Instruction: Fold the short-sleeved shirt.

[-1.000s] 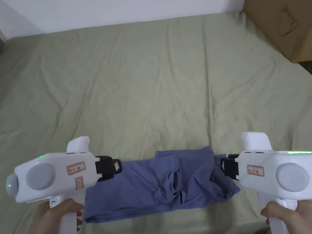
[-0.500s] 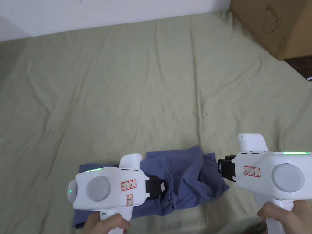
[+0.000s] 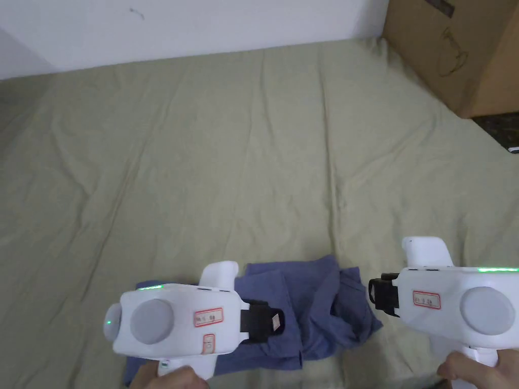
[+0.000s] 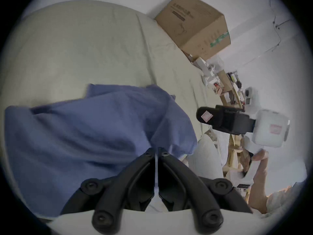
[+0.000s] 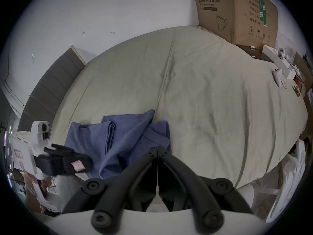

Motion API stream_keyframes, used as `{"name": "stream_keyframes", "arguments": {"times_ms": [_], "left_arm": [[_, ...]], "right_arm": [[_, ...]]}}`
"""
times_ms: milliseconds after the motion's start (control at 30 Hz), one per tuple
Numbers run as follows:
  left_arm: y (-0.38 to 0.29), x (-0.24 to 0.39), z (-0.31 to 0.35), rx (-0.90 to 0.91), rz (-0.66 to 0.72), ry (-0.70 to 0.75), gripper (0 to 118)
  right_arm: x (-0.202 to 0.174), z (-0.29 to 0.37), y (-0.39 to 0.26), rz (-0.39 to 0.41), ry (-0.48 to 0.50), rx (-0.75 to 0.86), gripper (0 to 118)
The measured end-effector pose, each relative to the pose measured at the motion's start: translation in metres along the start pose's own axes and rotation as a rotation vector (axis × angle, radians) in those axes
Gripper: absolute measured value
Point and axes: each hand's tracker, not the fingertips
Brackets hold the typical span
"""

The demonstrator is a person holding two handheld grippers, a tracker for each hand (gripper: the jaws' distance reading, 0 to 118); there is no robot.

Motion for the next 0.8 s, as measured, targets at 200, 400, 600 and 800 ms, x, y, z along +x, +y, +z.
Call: {"name": "stream_keyframes", "arguments": {"times_ms": [200, 400, 600, 800], "left_arm": [[-0.008, -0.092, 0.095, 0.164, 0.206, 0.078, 3], [-0.040, -0.163, 0.144, 0.259, 0.417, 0.007, 4], [-0.044, -0.191, 0.128, 0.231, 0.486, -0.080, 110], [-0.037, -0.209, 0.086, 0.214, 0.576, -0.270, 114]], "right_arm": [[-0.022, -0.002, 0.006, 0.056, -0.003, 0.001, 0], [-0.047, -0.010, 0.013, 0.103, -0.006, -0.007, 0], [-0.072, -0.016, 0.019, 0.151, -0.010, -0.019, 0], [-0.090, -0.024, 0.023, 0.195, -0.015, -0.038, 0]]}}
